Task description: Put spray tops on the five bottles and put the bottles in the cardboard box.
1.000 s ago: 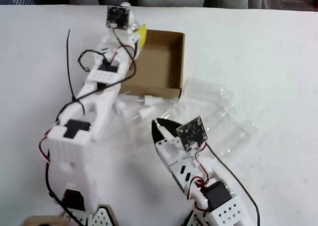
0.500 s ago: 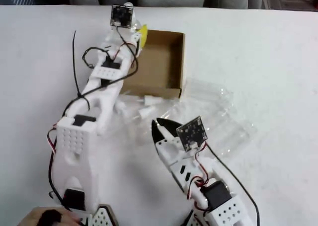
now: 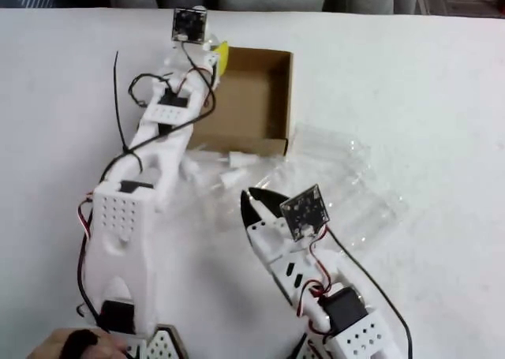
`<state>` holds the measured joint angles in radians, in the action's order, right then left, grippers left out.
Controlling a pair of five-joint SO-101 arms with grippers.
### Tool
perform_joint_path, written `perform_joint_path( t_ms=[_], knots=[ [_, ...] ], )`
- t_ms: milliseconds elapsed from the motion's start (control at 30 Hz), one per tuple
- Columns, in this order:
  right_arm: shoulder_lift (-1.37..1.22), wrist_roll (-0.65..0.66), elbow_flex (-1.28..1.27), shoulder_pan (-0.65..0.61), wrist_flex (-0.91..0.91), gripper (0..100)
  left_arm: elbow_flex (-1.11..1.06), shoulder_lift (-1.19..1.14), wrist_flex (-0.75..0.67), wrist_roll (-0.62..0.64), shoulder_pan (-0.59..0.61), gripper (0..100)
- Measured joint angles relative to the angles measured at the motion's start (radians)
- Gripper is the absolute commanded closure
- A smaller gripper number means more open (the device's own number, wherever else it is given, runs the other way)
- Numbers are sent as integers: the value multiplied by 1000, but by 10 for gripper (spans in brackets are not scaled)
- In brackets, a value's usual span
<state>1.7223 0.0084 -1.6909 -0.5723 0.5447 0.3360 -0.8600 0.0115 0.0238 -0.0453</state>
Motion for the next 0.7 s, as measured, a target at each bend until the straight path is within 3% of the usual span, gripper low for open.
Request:
perform_joint_path(
  t_ms=[400, 600, 700],
  knots=[
    [0, 0, 0, -5, 25, 983, 0, 0, 0, 0, 0, 973],
    [0, 0, 0, -5, 25, 983, 17, 0, 52, 0, 0, 850],
    [0, 0, 0, -5, 25, 983, 20, 0, 74, -2, 0, 838]
  ],
)
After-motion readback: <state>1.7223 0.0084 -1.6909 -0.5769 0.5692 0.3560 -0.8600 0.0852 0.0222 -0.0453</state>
